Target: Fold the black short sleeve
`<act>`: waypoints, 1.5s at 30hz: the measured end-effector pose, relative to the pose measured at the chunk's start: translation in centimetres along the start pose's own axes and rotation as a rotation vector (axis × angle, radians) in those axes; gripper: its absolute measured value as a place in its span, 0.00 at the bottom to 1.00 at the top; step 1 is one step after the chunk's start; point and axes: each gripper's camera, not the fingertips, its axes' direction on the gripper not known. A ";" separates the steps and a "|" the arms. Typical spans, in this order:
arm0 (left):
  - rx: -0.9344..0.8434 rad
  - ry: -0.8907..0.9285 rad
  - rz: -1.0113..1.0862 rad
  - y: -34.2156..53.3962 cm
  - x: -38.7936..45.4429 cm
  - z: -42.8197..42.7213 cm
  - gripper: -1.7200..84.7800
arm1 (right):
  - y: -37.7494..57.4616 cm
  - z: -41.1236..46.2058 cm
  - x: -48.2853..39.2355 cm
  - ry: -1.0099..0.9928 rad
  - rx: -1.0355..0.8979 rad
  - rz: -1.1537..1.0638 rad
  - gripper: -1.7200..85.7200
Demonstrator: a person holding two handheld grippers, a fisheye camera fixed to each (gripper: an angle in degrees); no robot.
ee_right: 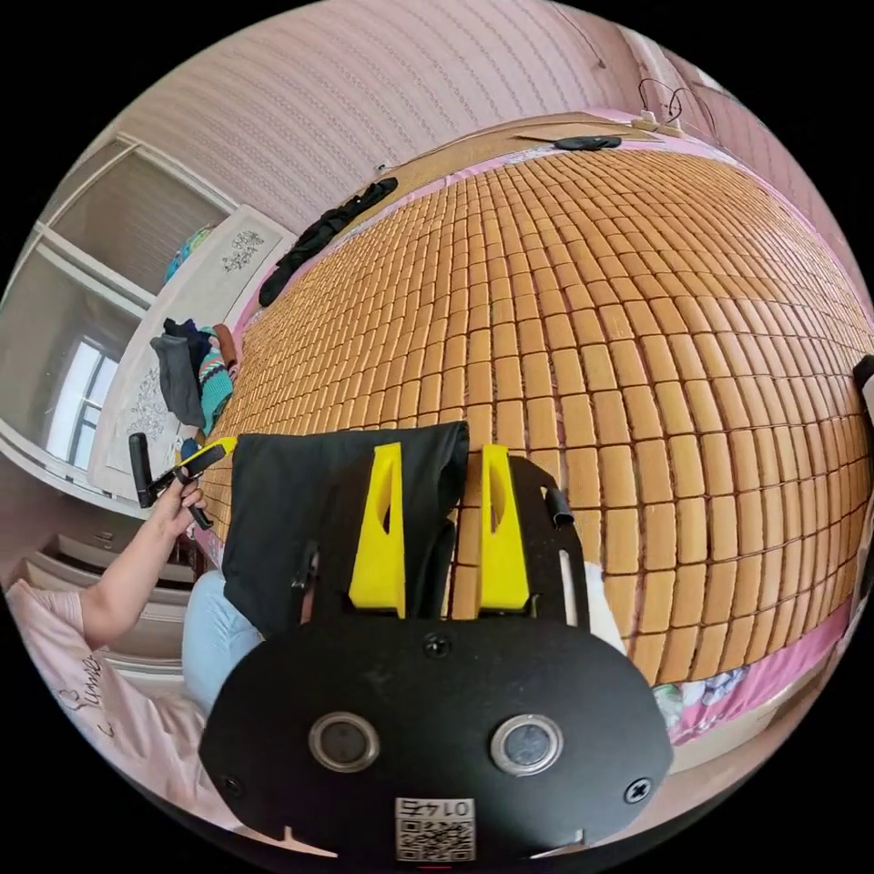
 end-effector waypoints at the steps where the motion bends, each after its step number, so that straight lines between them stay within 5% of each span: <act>1: -0.042 -0.004 -0.015 0.1 -0.3 1.0 0.13 | 0.3 0.1 0.6 -0.050 0.013 0.013 0.14; 9: -0.037 0.072 -0.032 2.2 -1.3 1.5 0.01 | 3.0 -0.1 4.2 -0.226 0.055 0.085 0.04; 23: 0.421 0.127 0.028 4.8 2.0 -12.9 0.01 | 4.0 -12.9 -1.4 -0.408 0.384 -0.227 0.03; 33: 0.234 -0.082 -0.027 0.0 1.0 -2.8 0.05 | -3.3 -3.7 -2.1 0.033 0.166 -0.168 0.09; 37: 0.245 0.001 0.147 3.1 5.8 -3.3 0.04 | -0.8 -2.7 -4.2 0.097 0.087 -0.268 0.11; 45: 0.092 0.224 0.450 11.4 20.3 1.2 0.09 | 7.3 -1.3 -0.4 0.080 -0.150 -0.032 0.16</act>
